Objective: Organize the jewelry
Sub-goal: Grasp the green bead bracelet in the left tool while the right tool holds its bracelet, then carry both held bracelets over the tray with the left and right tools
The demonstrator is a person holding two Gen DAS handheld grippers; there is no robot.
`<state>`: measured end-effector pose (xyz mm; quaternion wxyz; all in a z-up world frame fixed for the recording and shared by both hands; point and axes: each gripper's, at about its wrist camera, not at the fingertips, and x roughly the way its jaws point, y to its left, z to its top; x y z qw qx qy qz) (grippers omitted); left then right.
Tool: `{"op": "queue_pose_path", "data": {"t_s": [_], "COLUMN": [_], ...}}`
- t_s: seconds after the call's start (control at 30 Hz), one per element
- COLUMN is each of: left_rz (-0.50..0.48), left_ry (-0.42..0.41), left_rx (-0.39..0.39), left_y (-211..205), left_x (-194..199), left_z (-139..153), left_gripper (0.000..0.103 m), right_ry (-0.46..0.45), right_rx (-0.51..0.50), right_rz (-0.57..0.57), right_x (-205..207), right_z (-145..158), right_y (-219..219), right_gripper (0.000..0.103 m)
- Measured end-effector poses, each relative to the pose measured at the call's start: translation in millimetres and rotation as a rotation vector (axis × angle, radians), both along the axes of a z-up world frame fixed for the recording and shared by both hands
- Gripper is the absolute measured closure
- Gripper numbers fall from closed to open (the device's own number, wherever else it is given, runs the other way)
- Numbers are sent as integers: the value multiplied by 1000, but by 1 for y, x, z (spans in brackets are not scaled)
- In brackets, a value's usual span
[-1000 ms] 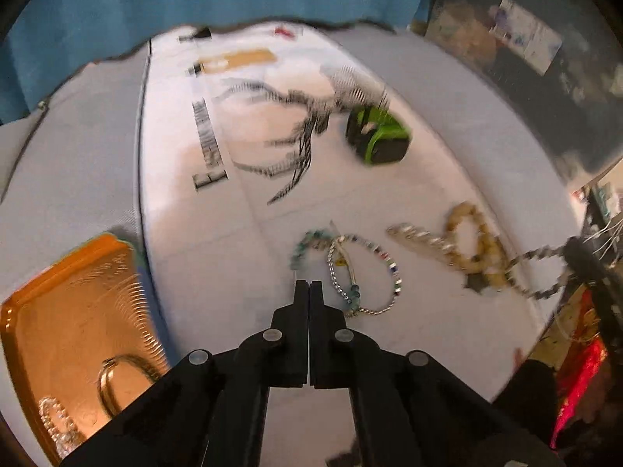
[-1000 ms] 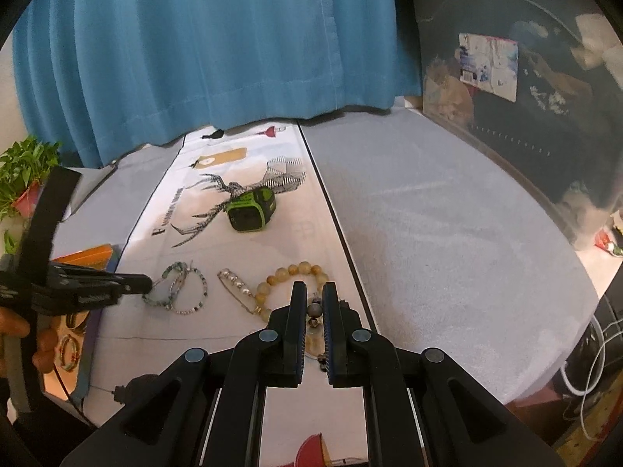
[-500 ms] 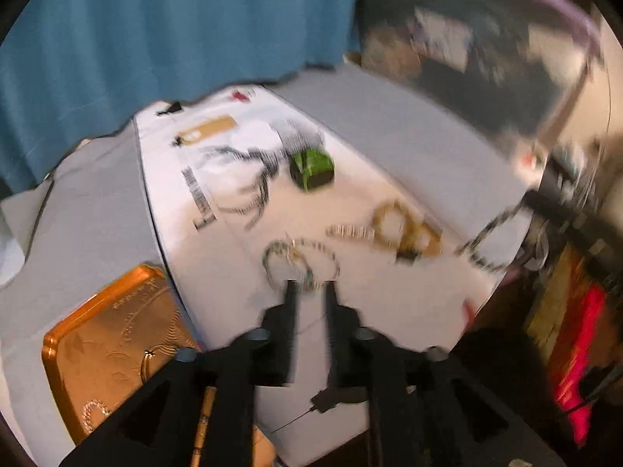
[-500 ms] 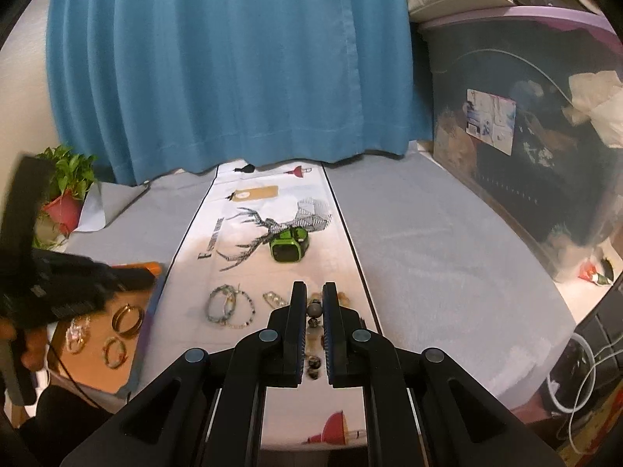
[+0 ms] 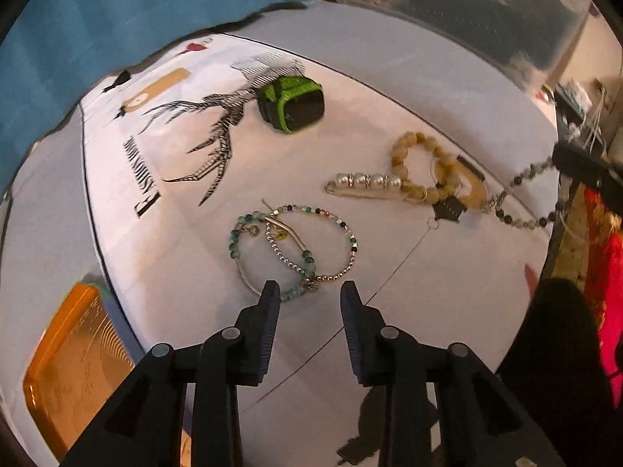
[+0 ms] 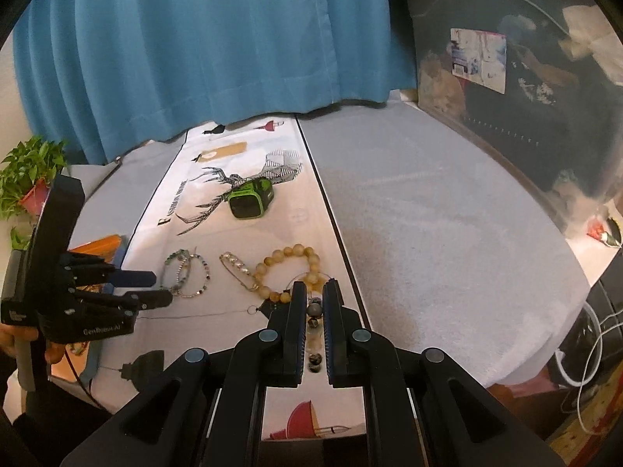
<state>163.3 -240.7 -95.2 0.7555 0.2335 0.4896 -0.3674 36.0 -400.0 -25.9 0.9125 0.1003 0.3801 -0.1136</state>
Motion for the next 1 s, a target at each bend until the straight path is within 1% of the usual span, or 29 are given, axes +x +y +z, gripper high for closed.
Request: {"op": "queue_pose_path", "data": {"t_s": [0.17, 0.2, 0.23, 0.27, 0.37, 0.4, 0.5, 0.67, 0.73, 0.8, 0.9, 1.0], "left_rz": [-36, -43, -48, -49, -32, -24, 11, 105, 141, 158, 177, 216], "left_ry": [-4, 11, 32, 40, 55, 59, 56, 28, 5, -25, -62, -85], "left_rx": [10, 15, 25, 19, 16, 1, -74, -220, -269, -295, -304, -308], "left_y": [-5, -6, -8, -7, -3, 0, 13, 47, 65, 80, 98, 121], "left_x": [3, 5, 7, 8, 7, 5, -2, -18, -32, -48, -75, -97], "left_z": [-4, -6, -8, -7, -3, 1, 23, 82, 110, 130, 153, 162], "left_gripper": [75, 83, 94, 98, 98, 98, 98, 98, 98, 98, 98, 98], "right_ry": [13, 18, 24, 27, 29, 26, 12, -33, -63, -92, -126, -151], "right_rx": [1, 2, 2, 2, -1, -3, -10, -2, 6, -1, -17, -17], "right_rz": [14, 15, 14, 12, 5, 4, 0, 9, 32, 58, 96, 140], "right_x": [3, 3, 4, 4, 4, 3, 1, -9, -17, -25, -37, -56], "right_z": [-5, -7, -9, -10, -8, -5, 3, 27, 44, 60, 80, 97], "right_y": [4, 4, 4, 3, 2, 1, 1, 5, 12, 22, 39, 60], "right_gripper": [94, 94, 94, 94, 94, 94, 94, 94, 94, 94, 94, 94]}}
